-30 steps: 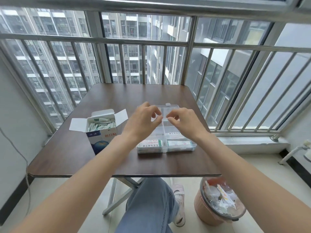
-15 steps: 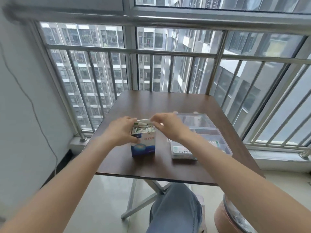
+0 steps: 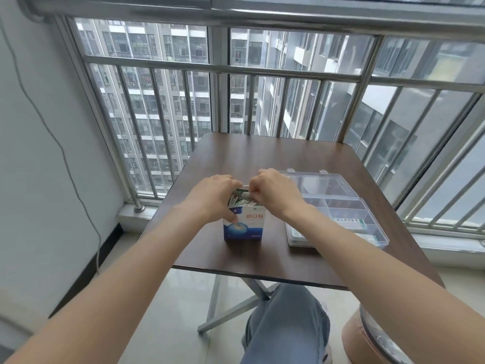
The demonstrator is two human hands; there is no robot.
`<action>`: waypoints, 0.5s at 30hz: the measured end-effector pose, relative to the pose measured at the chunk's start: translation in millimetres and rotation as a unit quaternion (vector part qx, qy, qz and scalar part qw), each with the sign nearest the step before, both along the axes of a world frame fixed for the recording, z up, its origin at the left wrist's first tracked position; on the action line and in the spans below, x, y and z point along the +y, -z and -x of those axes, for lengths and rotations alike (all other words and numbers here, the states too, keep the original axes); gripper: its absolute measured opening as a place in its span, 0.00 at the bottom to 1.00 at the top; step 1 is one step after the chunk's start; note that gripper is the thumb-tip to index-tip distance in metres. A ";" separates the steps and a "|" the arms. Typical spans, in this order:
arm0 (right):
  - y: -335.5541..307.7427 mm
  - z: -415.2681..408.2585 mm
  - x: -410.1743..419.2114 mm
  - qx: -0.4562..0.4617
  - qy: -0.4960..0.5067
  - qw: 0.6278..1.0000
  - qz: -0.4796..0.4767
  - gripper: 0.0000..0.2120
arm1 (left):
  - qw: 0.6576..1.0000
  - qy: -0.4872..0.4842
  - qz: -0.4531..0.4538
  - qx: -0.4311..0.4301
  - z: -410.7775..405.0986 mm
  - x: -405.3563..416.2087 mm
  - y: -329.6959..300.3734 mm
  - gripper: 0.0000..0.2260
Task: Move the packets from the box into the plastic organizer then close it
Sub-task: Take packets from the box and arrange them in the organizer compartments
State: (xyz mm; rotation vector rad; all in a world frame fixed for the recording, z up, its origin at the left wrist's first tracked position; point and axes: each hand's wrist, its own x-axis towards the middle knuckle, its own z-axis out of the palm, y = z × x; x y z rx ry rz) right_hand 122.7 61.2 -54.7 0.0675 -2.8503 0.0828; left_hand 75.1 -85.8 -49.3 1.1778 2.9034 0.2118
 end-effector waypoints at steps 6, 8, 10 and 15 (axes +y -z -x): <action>-7.0 -2.3 3.0 -0.038 -0.004 0.994 0.099 0.06 | 0.999 -0.012 -0.033 -0.041 4.2 -2.7 -0.7 0.30; -10.2 -4.4 5.7 -0.043 -0.009 0.984 0.170 0.04 | 0.998 -0.010 -0.041 -0.049 4.6 -2.4 -0.1 0.29; -11.0 -5.9 6.8 -0.037 -0.018 0.978 0.204 0.02 | 0.998 -0.010 -0.046 -0.050 5.1 -2.3 0.6 0.28; -9.3 -5.1 3.9 -0.052 -0.024 0.984 0.169 0.07 | 0.997 -0.013 -0.051 -0.053 6.1 -2.9 3.4 0.29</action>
